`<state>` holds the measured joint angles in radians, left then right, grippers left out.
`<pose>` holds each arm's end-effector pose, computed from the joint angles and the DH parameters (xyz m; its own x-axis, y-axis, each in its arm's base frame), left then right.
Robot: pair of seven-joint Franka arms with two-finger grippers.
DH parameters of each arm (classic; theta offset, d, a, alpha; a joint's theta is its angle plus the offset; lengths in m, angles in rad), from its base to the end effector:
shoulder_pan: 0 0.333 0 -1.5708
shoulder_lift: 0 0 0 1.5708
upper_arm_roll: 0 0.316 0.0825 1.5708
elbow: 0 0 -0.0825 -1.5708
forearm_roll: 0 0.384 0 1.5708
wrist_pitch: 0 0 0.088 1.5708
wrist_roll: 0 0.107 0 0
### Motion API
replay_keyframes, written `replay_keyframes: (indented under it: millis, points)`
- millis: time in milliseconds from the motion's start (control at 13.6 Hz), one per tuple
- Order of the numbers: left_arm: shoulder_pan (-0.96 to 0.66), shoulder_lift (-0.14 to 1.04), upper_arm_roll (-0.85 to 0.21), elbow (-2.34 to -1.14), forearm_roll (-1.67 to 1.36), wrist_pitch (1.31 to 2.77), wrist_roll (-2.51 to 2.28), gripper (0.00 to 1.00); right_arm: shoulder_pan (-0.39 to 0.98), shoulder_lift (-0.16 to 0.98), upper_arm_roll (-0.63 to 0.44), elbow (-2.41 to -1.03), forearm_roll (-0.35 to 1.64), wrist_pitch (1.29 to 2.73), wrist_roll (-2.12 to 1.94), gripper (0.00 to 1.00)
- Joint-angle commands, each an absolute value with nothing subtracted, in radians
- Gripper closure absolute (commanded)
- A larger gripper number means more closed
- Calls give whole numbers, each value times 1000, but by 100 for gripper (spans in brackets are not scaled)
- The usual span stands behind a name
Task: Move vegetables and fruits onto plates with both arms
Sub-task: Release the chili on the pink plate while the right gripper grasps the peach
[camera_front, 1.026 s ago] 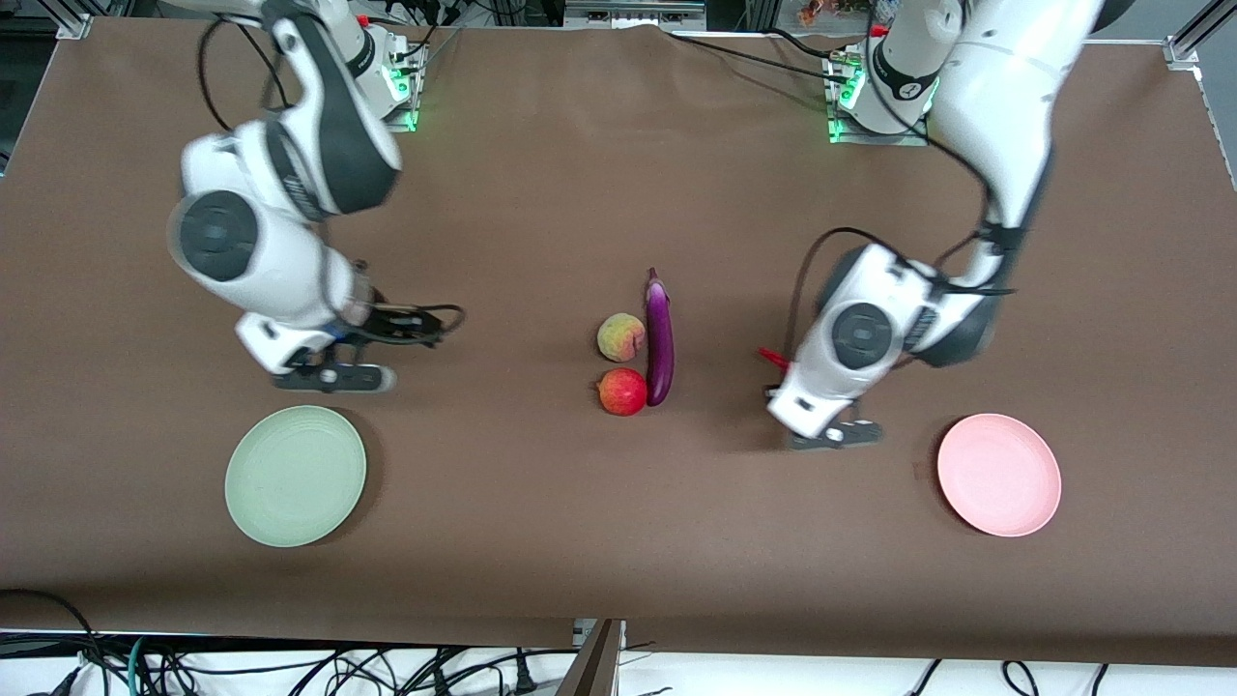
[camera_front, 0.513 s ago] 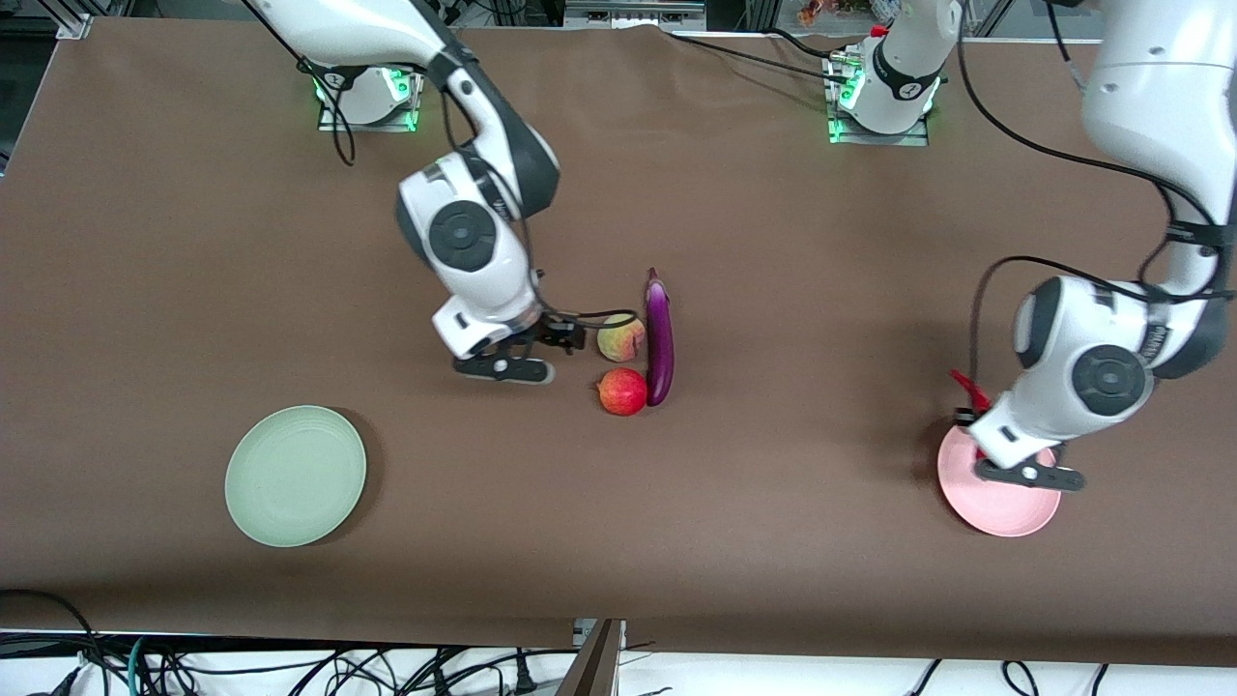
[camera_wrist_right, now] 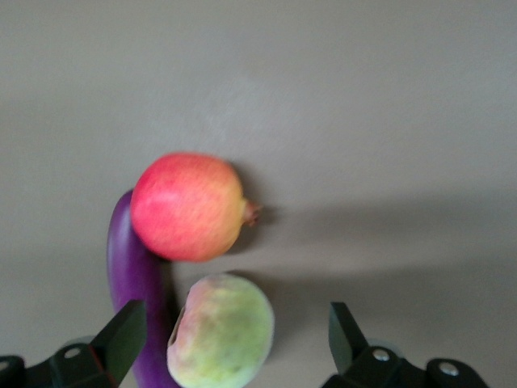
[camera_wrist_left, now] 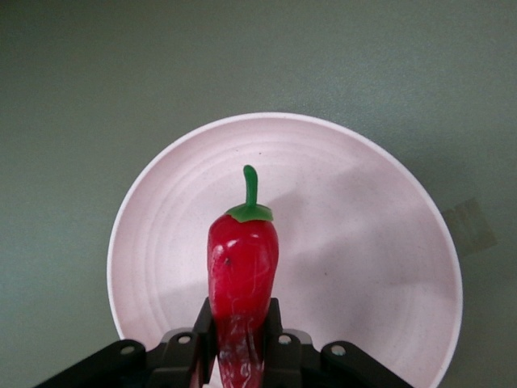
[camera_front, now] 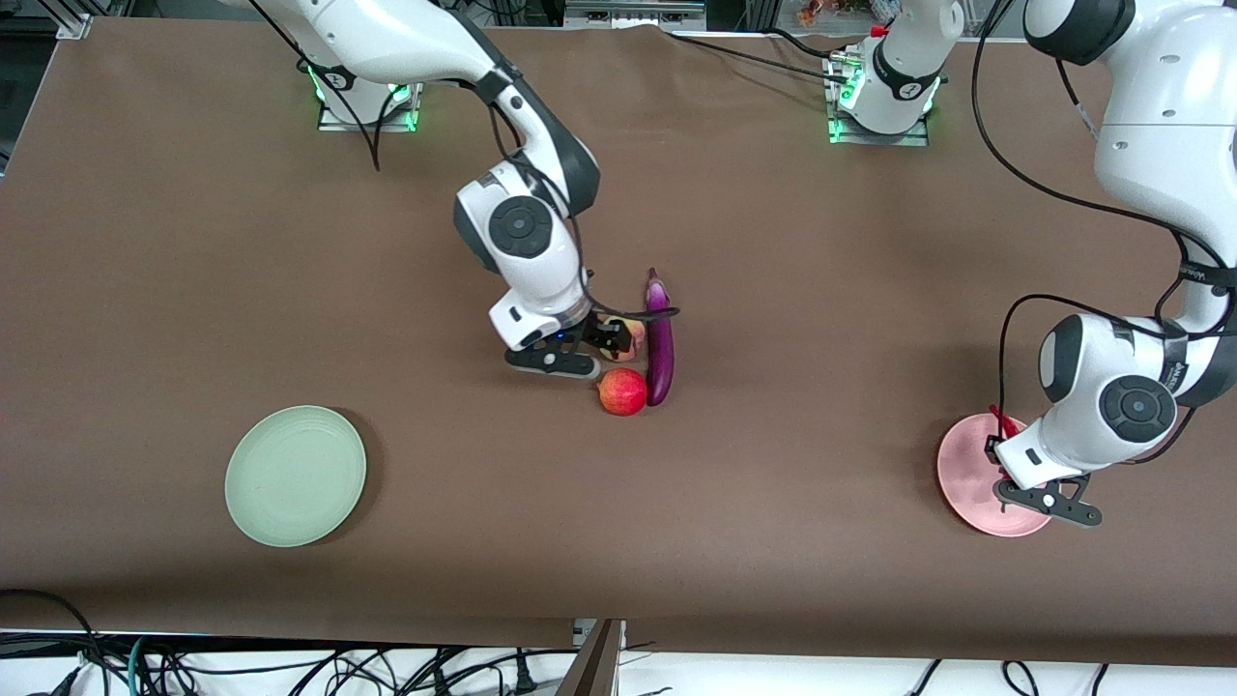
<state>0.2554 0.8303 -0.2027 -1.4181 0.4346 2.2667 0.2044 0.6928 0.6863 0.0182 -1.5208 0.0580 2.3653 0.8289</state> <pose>0.7283 0.0789 0.2126 0.9371 -0.3485 -0.0174 -0.3452 -0.9185 -0.1928 0.5509 0.4724 0.2716 0.9843 -0.1649 0.0627 -0.1537 -0.9760 -0.1544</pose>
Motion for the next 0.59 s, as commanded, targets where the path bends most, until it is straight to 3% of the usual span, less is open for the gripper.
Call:
replay_keyframes:
  millis: [0,147,220,293,513]
  points:
    - [247,874,-193,-1350,462,2253,222,94,727,741,9,-1486,67,2405,847,0]
    - [249,891,-193,-1333,462,2253,222,78,739,759,9,-1486,67,2427,847,0]
    - [249,891,-193,-1333,462,2253,222,43,742,765,9,-1486,67,2430,847,0]
    - [252,890,-195,-1333,456,2253,222,0,747,770,9,-1485,67,2431,847,0]
    - [259,861,-201,-1330,445,2238,213,0,758,782,9,-1485,67,2437,848,0]
